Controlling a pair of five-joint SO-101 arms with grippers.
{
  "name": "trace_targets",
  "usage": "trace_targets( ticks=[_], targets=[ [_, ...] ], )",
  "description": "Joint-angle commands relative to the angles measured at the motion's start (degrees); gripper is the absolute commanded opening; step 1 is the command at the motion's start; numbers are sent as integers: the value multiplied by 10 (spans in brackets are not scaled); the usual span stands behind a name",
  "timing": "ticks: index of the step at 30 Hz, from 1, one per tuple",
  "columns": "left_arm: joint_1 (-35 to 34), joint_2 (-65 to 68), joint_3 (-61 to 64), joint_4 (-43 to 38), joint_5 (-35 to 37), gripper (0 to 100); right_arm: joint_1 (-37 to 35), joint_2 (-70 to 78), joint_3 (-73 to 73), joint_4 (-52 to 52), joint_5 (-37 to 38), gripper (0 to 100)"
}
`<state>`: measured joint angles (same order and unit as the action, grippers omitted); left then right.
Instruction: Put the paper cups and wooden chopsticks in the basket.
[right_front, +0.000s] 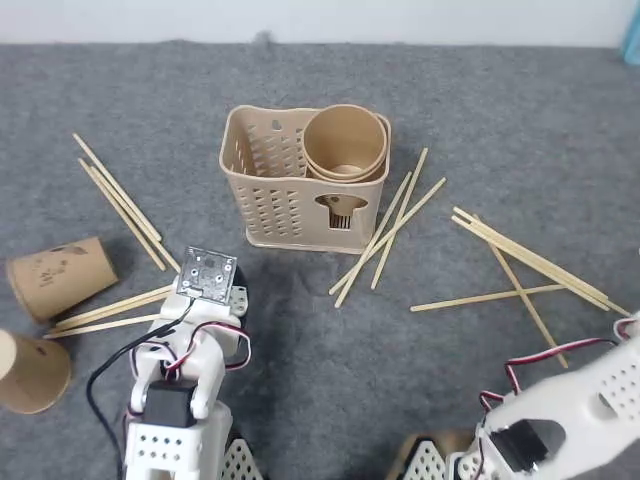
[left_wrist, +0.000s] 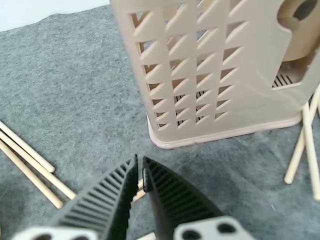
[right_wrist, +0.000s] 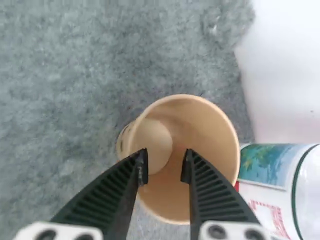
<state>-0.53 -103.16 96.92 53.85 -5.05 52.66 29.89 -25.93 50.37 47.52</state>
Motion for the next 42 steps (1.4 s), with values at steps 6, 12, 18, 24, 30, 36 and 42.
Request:
trace_targets(
  ticks=[6,12,18,24,30,36,42],
  targets=[
    [0,-4,-3,-10,-4,15,-7,-15,-141,168,-4,134],
    [-1,-4,-3,-9,-4,15,1,4,-146,175,31,134],
    [-1,-4,-3,-8,-4,15,9,65,-149,133,57,134],
    [-1,-4,-3,-9,-4,15,18,87,-149,99,57,95],
    [-1,-4,-3,-10,-4,15,18,64,-149,116,55,9],
    [-1,-4,-3,-10,-4,15,7,-19,-149,189,-30,7],
    [-1,-4,-3,-9,-4,15,-42,-130,-149,320,-79,8]
  ],
)
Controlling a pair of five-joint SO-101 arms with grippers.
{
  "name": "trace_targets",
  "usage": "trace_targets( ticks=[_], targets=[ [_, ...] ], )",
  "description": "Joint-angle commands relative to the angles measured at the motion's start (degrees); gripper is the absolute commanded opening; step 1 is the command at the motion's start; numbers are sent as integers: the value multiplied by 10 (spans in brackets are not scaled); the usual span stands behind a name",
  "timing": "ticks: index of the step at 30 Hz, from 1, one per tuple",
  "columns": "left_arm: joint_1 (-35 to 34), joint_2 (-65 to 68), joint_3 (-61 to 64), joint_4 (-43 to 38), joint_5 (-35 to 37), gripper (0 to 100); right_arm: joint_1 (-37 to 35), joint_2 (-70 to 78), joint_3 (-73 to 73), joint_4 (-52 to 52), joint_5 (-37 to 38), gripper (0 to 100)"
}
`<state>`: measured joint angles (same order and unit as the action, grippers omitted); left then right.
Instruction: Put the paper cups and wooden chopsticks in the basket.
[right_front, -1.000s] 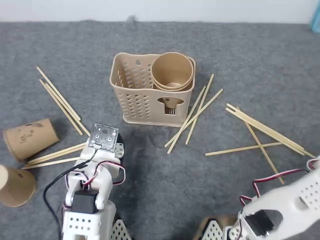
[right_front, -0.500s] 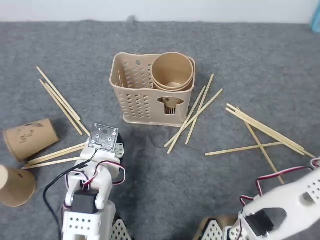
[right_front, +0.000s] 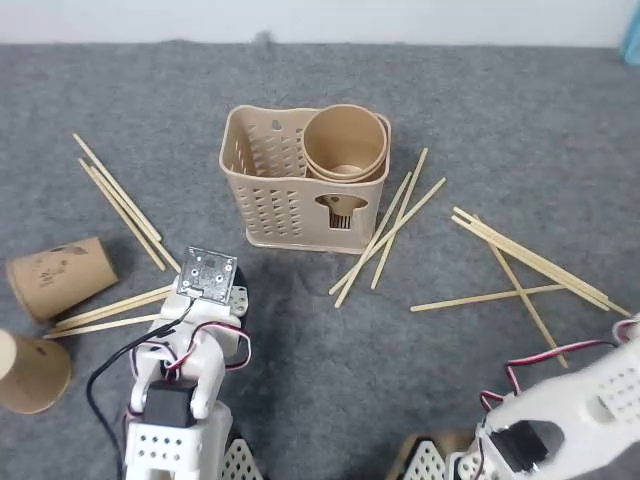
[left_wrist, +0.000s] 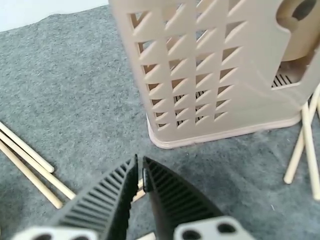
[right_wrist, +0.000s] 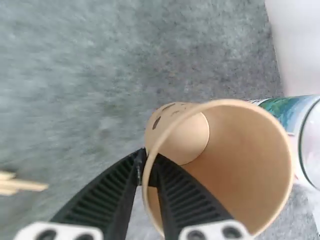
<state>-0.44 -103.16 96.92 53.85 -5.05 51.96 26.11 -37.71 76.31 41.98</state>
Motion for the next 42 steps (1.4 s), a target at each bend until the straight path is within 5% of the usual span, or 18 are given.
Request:
trace_targets(
  ticks=[1,13,22,34,42],
  targets=[
    [-2,-4,-3,-9,-4,15,-46,-111,-32,82,-32,8],
    [-2,-4,-3,-8,-4,15,-177,-319,-32,192,-75,8],
    [-2,-4,-3,-6,-4,15,-436,-431,-32,164,-174,8],
    [-2,-4,-3,-6,-4,15,-718,-402,-28,74,-244,8],
    [-1,-4,-3,-9,-4,15,-793,-304,-32,71,-204,8]
  ],
)
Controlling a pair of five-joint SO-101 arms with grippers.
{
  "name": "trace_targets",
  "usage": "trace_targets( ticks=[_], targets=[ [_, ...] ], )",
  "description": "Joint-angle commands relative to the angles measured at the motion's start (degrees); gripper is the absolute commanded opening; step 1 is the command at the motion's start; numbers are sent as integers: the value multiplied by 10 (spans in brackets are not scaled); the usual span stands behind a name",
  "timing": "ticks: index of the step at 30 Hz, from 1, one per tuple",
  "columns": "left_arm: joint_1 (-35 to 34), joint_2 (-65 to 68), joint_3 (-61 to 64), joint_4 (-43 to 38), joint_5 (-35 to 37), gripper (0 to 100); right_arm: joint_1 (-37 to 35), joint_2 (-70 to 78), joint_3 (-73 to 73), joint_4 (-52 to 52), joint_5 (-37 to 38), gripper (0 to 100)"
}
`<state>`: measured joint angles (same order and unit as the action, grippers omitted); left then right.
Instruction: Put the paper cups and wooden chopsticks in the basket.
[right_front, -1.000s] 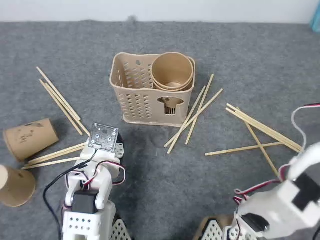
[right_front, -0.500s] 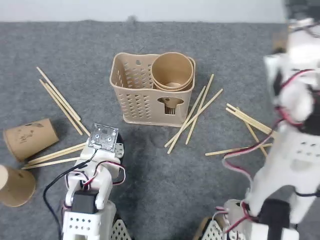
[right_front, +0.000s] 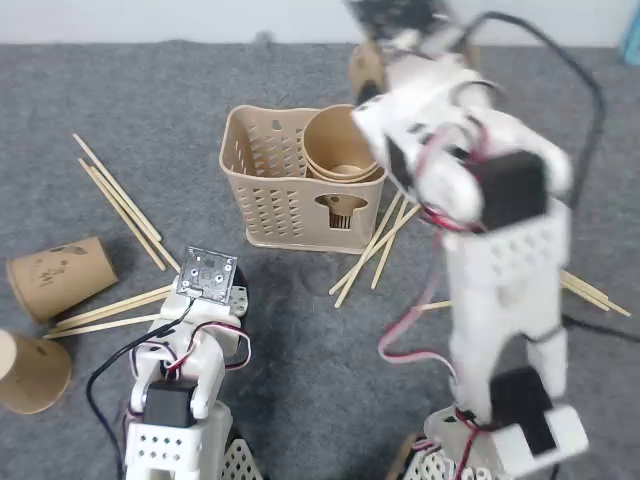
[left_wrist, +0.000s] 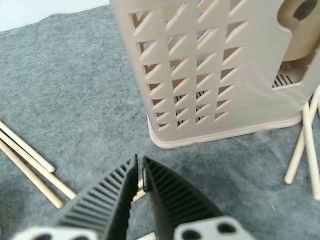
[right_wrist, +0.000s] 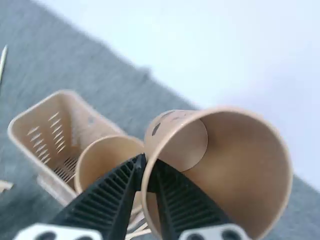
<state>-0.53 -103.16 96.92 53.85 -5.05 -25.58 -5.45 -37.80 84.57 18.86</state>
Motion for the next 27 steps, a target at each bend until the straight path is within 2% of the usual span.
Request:
trace_targets(
  ticks=[1,7,15,18,27],
  targets=[
    [0,-4,-3,-9,-4,15,-22,18,-31,-10,33,8],
    [2,-4,-3,-10,-4,15,-29,24,-32,0,38,8],
    [2,-4,-3,-10,-4,15,-29,26,-80,84,40,8],
    [3,-4,-3,-10,-4,15,-30,29,-80,106,63,8],
    [3,-4,-3,-10,-4,15,-71,37,-77,109,71,8]
  ],
)
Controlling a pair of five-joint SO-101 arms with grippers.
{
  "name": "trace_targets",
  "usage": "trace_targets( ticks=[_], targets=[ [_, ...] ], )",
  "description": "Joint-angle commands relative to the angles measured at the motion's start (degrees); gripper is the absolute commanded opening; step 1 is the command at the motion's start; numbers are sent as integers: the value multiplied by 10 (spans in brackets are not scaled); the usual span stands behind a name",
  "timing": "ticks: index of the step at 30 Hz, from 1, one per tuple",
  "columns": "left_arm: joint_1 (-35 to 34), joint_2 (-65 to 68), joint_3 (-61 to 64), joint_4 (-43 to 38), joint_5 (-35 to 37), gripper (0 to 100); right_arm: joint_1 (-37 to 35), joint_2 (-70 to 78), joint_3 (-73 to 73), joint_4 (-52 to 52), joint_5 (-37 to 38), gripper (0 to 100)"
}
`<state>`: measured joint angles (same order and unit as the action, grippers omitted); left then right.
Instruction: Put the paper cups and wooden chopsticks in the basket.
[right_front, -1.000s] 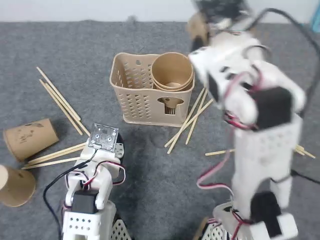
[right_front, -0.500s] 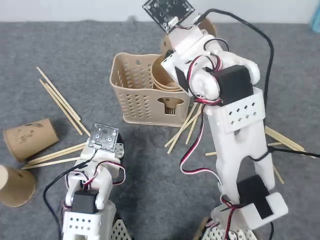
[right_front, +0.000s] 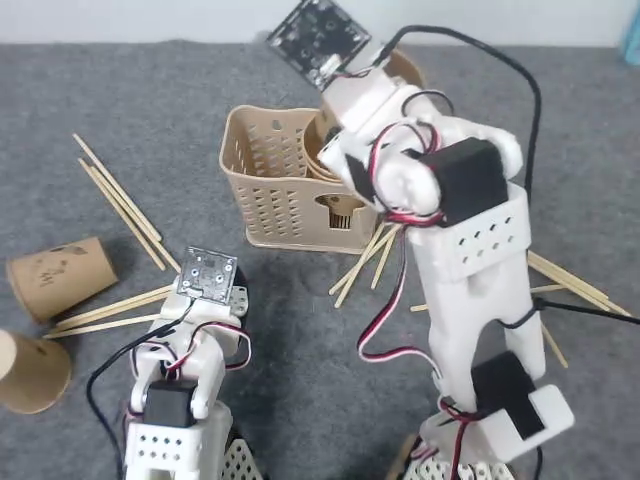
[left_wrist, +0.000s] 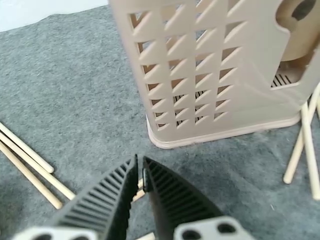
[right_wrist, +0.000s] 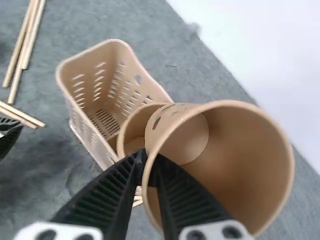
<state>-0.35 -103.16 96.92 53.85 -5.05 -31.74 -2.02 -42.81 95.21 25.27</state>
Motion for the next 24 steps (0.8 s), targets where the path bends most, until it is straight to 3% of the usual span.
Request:
trace_targets(
  ticks=[1,13,19,24],
  targets=[
    [1,-4,-3,-10,-4,15,-12,11,-27,4,7,8],
    [1,-4,-3,-10,-4,15,-14,97,-28,35,48,15],
    [1,-4,-3,-10,-4,15,-15,125,-36,29,45,180],
    [1,-4,-3,-10,-4,15,-23,124,-144,56,45,162]
  ],
)
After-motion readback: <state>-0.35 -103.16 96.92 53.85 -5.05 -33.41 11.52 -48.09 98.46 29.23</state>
